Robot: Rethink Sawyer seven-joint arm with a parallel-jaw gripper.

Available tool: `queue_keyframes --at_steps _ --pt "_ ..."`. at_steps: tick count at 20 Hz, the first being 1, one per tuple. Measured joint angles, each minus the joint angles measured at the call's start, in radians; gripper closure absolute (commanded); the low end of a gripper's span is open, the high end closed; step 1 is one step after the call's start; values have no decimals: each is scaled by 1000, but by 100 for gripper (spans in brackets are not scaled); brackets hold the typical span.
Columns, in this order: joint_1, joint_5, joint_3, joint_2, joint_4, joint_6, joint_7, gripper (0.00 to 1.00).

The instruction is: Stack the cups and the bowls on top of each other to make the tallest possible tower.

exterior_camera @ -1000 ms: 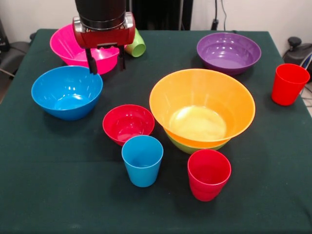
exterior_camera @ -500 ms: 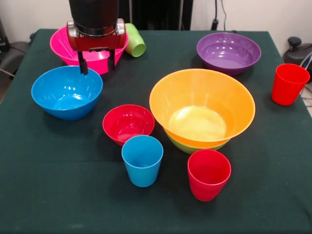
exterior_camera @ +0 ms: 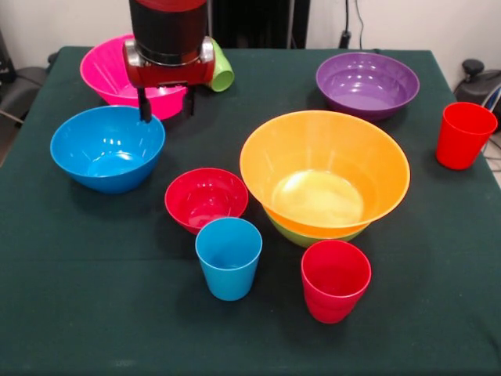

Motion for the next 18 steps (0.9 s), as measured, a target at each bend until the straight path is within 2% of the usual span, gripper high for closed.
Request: queue_keyframes --at_steps 10,18 --pt "5 -9 -16 87 -10 0 0 0" --pt "5 -19 -20 102 -12 0 0 0"
